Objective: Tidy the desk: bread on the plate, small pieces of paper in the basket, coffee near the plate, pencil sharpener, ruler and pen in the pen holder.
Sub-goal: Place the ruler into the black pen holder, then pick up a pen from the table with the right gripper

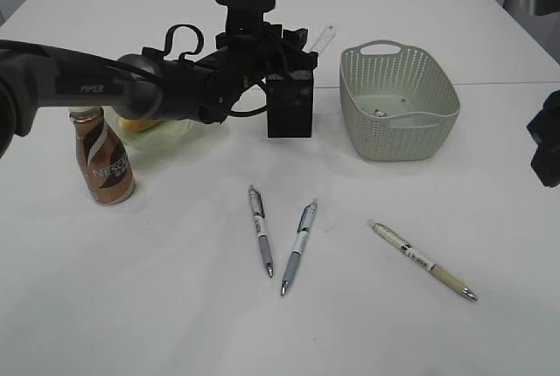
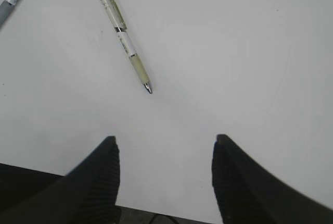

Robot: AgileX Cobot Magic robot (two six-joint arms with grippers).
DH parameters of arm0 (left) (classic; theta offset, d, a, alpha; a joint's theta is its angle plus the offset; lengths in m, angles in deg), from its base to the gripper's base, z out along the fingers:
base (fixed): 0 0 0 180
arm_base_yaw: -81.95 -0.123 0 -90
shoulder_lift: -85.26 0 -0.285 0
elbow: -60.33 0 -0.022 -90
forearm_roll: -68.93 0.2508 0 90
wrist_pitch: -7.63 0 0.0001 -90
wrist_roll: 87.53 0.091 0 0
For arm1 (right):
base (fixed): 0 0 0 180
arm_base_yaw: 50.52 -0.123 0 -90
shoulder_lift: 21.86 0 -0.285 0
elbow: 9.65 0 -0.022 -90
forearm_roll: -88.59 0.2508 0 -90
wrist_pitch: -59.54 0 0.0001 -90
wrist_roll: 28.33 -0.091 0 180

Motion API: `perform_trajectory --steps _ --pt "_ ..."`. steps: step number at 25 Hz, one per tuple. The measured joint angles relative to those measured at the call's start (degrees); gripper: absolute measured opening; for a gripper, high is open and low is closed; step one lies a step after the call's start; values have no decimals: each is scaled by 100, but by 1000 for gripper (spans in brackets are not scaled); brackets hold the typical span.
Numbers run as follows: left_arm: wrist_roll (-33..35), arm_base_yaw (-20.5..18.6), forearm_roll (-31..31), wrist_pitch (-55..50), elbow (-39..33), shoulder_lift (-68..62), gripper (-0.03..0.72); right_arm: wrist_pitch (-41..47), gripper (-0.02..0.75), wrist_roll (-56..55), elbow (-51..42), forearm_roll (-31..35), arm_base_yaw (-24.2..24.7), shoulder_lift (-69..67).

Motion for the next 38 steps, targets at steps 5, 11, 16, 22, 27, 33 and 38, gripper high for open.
perform_trajectory --steps 5,11,16,22,27,33,38 --pt "0 -12 -8 0 0 0 341 0 447 0 0 0 0 0" --pt "0 -12 -8 -344 0 79 341 0 447 0 0 0 0 0" --pt "0 -21 2 -888 0 502 341 0 447 0 0 0 0 0" --pt "0 -34 24 -2142 0 1226 341 0 447 0 0 0 0 0" --pt "0 -98 300 -3702 0 2079 334 -10 447 0 0 0 0 0" --pt "-27 -409 433 -6046 0 3156 302 3 447 0 0 0 0 -159" --pt "-114 -652 452 -7572 0 4021 301 3 447 0 0 20 0 -448"
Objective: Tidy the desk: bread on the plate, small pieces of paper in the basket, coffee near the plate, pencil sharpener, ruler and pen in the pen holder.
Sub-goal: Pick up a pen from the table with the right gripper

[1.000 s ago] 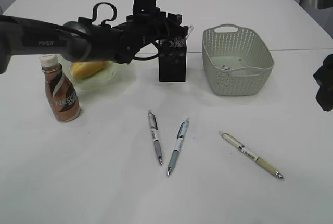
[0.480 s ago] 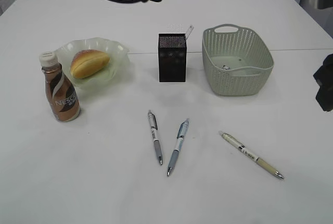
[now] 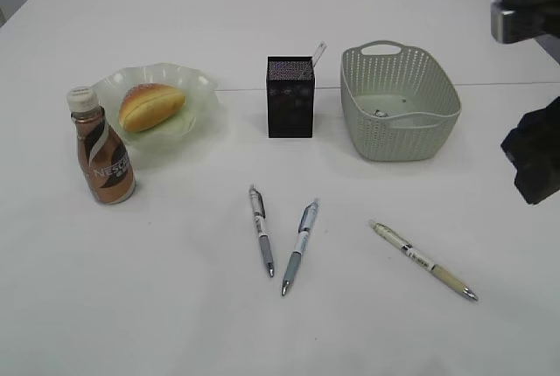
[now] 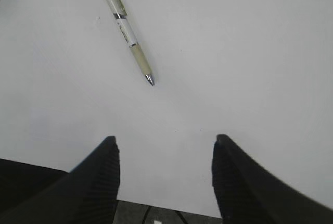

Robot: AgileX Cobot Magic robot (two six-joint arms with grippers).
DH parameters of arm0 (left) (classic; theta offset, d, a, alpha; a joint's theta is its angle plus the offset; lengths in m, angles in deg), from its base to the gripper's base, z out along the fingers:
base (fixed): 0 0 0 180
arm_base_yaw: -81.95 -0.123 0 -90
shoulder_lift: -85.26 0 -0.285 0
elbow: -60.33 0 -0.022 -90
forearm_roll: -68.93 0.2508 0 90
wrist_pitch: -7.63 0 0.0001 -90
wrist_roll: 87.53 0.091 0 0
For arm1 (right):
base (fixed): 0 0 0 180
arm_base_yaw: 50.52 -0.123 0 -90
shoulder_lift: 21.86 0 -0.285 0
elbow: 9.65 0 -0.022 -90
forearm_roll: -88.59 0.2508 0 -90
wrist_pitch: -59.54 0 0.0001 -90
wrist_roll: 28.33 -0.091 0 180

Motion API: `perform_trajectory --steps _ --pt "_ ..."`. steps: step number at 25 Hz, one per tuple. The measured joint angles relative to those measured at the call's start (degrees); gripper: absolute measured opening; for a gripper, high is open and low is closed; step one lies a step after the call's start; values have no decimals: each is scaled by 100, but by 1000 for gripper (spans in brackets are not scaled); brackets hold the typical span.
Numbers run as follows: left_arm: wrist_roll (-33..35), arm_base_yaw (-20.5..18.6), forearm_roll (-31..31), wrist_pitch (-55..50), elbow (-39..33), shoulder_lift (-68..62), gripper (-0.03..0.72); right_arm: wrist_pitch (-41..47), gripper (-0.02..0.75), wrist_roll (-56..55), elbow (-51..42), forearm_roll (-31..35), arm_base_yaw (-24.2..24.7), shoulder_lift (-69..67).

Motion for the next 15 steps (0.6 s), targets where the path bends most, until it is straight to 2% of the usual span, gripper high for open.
perform_trajectory --steps 6,10,15 --pt "-153 -200 64 -2057 18 443 301 0 447 161 201 194 0 -653" --pt "-167 -235 243 -2318 18 443 301 -229 447 752 437 231 0 -1240" --pt "-167 -235 243 -2323 18 443 301 -717 447 931 559 231 0 -2120"
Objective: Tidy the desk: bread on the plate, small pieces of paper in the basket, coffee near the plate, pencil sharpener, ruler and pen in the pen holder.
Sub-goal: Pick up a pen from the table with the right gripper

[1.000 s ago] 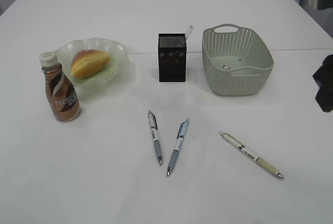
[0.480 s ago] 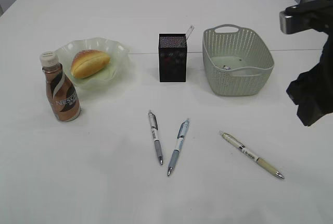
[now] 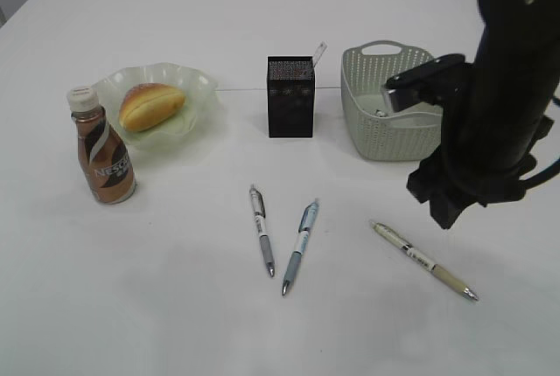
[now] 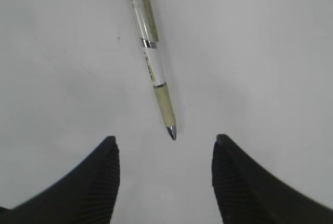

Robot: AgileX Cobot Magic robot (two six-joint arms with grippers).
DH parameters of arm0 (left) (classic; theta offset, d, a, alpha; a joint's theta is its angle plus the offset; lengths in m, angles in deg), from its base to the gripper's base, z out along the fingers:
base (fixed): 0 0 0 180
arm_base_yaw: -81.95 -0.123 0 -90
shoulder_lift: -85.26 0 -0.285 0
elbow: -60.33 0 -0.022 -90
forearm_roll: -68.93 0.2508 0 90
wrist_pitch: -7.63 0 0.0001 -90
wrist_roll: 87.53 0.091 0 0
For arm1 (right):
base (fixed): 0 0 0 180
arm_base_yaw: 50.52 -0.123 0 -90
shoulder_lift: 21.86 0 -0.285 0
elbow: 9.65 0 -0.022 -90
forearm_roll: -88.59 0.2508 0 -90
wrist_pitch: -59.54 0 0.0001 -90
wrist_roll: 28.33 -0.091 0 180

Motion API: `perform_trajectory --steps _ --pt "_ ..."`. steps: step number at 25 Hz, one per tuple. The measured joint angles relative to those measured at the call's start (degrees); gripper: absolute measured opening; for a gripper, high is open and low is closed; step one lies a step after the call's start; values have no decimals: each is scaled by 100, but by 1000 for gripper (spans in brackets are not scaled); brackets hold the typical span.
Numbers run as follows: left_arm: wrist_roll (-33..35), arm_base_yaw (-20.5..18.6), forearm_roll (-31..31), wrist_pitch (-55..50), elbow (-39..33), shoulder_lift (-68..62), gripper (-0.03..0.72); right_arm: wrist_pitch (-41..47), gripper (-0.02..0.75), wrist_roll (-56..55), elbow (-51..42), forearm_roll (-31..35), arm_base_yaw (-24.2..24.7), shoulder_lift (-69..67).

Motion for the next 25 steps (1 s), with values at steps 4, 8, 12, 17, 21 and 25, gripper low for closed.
perform_trajectory --steps 4,8,12,17,21,25 --pt "0 0 0 -9 0 0 301 -411 447 203 0 0 0 -747" --pt "0 0 0 -9 0 0 301 -719 447 377 3 -21 0 -1333" --pt "0 0 0 -13 0 0 300 -1041 447 421 3 -255 0 -1599" --pt "0 0 0 -13 0 0 300 -1340 447 531 3 -361 0 -1649" --pt "0 0 0 -13 0 0 300 -1480 425 690 12 -324 0 -1649" --pt "0 0 0 -13 0 0 300 -1518 346 868 12 -126 0 -1649"
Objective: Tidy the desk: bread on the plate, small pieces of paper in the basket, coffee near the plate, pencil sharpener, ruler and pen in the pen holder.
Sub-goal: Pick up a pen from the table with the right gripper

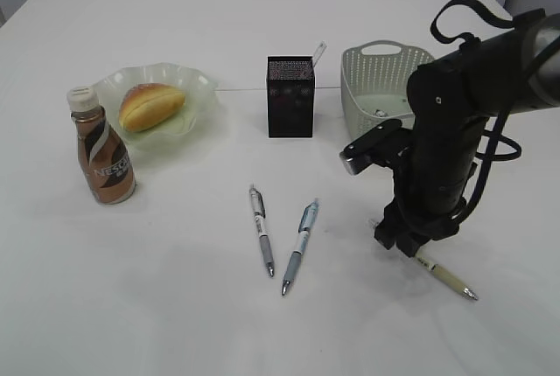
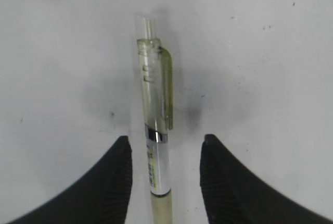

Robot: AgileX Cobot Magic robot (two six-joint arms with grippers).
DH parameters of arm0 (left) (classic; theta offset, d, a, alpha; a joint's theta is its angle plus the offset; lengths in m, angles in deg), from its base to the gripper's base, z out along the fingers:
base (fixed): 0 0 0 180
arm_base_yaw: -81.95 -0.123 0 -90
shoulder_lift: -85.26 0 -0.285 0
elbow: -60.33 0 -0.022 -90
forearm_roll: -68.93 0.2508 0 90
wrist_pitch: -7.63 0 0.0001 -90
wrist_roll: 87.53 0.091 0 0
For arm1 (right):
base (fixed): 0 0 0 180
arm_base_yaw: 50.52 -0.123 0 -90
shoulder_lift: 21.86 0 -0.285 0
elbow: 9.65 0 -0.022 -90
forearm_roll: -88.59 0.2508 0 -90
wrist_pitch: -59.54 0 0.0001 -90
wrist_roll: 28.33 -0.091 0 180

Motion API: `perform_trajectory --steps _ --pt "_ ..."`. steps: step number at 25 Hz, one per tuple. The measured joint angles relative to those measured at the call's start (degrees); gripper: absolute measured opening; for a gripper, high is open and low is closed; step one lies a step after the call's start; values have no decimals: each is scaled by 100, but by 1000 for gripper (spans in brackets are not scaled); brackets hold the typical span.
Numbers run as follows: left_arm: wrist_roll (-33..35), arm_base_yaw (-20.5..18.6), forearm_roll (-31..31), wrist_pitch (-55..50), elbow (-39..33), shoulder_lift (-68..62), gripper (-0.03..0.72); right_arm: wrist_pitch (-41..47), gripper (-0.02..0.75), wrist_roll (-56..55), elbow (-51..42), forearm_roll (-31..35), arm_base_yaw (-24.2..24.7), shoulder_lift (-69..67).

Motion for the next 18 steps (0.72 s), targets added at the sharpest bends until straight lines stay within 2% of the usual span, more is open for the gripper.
perform_trajectory --steps 6,18 --pt "0 0 0 0 0 0 300 -22 310 23 0 22 0 -111" --pt "0 0 0 0 0 0 298 -37 309 39 0 61 0 -201"
